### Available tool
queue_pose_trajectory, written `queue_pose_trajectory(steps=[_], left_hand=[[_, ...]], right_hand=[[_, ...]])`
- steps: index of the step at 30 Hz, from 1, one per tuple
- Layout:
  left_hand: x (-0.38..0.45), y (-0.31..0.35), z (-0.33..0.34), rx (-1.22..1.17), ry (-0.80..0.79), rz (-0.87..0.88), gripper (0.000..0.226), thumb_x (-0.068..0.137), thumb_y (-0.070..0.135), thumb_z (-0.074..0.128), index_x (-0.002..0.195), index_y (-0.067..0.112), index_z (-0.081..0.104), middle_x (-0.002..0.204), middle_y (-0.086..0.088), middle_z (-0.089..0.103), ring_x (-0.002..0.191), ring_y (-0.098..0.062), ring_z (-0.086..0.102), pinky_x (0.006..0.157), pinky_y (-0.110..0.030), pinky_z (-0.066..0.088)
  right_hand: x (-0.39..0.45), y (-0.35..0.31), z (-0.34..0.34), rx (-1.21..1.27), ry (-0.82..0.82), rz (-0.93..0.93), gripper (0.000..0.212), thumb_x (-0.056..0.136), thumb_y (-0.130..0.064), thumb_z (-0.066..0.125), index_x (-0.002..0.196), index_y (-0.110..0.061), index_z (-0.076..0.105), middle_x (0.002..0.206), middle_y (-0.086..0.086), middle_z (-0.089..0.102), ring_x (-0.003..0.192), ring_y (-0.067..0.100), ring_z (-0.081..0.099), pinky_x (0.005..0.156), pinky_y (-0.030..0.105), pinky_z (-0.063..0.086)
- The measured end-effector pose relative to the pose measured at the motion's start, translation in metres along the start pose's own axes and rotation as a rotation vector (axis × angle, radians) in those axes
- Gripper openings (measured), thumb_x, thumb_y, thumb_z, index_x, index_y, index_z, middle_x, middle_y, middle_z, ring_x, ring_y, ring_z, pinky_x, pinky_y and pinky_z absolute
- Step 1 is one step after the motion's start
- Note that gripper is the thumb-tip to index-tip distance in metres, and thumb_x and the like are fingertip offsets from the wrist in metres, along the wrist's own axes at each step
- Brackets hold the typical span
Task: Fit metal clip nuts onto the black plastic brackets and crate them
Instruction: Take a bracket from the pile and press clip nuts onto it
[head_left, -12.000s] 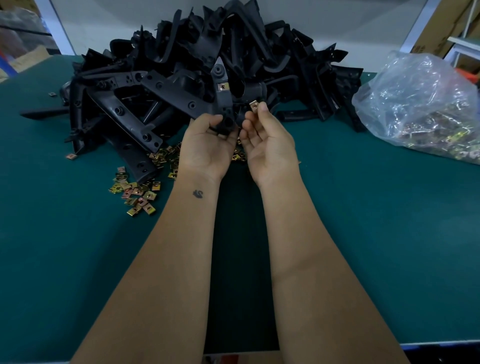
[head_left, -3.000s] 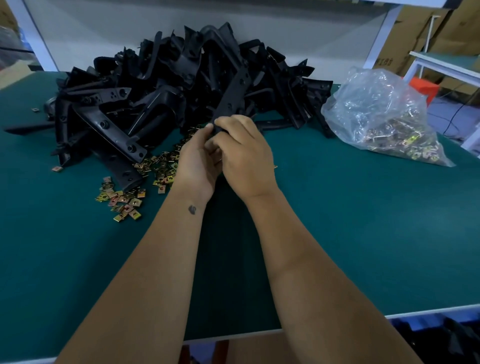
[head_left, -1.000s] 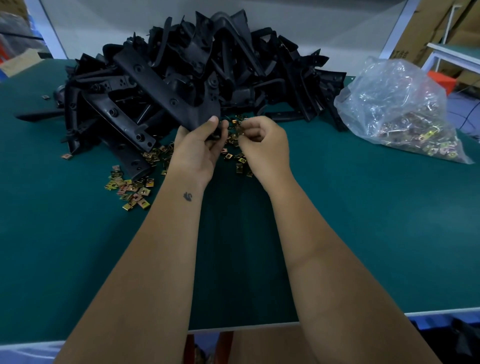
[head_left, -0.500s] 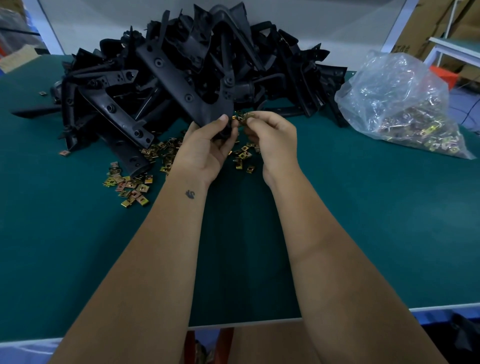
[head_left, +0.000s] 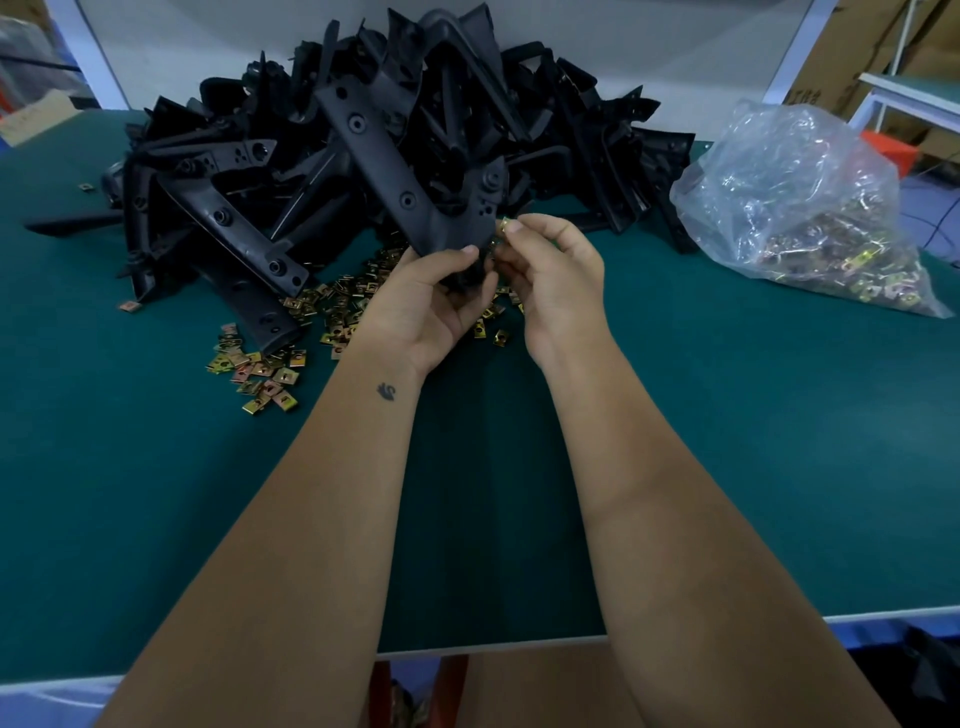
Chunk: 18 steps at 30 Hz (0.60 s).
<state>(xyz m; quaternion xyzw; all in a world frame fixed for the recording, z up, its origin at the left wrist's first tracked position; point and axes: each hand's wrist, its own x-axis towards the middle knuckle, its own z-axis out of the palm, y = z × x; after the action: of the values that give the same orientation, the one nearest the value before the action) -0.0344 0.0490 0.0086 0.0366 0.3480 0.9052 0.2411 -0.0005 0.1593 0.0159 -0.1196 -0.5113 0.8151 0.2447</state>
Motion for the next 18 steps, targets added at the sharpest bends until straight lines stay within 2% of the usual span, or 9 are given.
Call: queue_pose_trajectory(steps=[7, 18], left_hand=[[-0.0019, -0.0004, 0.0026, 0.02, 0.002, -0.033, 0.029, 0.091, -0.005, 0.056, 0.116, 0.01, 0.052, 0.102, -0.009, 0.062, 0.078, -0.017, 0.061, 0.056, -0.02, 0.053], [-0.0009, 0.0003, 0.0031, 0.073, 0.033, -0.073, 0.02, 0.092, 0.0, 0.056, 0.109, 0.009, 0.054, 0.092, -0.005, 0.062, 0.071, -0.013, 0.057, 0.048, -0.015, 0.045]], right_hand=[[0.0006, -0.001, -0.0005, 0.05, -0.025, 0.013, 0.013, 0.089, 0.0, 0.064, 0.084, -0.012, 0.063, 0.083, 0.007, 0.068, 0.077, 0.019, 0.063, 0.074, 0.027, 0.052], [0.0015, -0.0022, -0.0021, 0.05, -0.02, 0.035, 0.012, 0.091, -0.001, 0.063, 0.093, -0.012, 0.063, 0.083, 0.005, 0.067, 0.077, 0.016, 0.063, 0.078, 0.029, 0.053]])
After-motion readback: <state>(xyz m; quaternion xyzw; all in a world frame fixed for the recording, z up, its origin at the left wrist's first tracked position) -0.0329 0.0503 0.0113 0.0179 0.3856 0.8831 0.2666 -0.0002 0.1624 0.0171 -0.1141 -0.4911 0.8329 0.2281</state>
